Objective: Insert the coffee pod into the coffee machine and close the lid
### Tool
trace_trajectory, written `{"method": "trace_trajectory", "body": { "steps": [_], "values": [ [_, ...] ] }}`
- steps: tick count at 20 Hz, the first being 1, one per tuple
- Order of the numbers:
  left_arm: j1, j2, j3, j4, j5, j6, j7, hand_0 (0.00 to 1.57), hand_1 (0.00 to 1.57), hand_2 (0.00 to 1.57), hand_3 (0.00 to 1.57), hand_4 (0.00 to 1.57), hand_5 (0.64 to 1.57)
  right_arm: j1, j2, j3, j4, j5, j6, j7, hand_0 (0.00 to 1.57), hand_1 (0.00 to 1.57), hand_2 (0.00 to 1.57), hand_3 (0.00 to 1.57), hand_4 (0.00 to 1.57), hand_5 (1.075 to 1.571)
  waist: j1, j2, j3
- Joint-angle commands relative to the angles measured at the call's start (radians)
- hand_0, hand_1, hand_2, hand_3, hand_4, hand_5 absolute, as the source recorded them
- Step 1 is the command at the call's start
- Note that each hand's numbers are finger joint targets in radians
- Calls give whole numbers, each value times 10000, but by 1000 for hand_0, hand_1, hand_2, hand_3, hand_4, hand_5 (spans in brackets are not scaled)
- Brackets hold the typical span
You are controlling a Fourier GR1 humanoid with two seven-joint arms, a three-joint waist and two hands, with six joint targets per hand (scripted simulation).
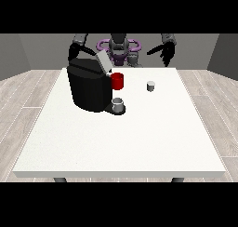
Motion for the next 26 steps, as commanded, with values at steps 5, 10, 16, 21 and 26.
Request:
{"method": "trace_trajectory", "body": {
  "steps": [5, 10, 16, 21, 26],
  "values": [
    [-1779, 825, 343, 1871, -1011, -243, 311, 0, 0, 0, 0, 0, 1571, -744, 388, 407, -54, 123, -32, 182, 0, 0, 0, 0, 0, 1571, -904, 1196, -3],
    [-2331, 1185, 341, 2913, -1477, -585, -247, 0, 0, 0, 0, 0, 1571, -1004, 639, 469, 528, 418, -385, 49, 0, 0, 0, 0, 0, 1571, -685, 1768, -3],
    [-3085, 624, -46, 4581, -2692, 167, -295, 0, 0, 0, 0, 0, 1571, -1638, 637, 636, 320, 357, -177, 1108, 0, 0, 0, 0, 0, 1571, -993, 1759, -6],
    [-3195, -265, -648, 4125, -3503, 858, -253, 488, 488, 724, 486, 0, 1571, -2188, 305, -500, 2381, -236, -44, -447, 0, 0, 0, 0, 0, 1571, -118, 1576, 1],
    [-3541, -14, -626, 5248, -4535, 2066, -1000, 888, 888, 963, 816, 384, 1571, -1785, 449, 185, 1925, 241, -122, 117, 0, 0, 0, 0, 0, 1571, -651, 1618, -4]
  ]
}}
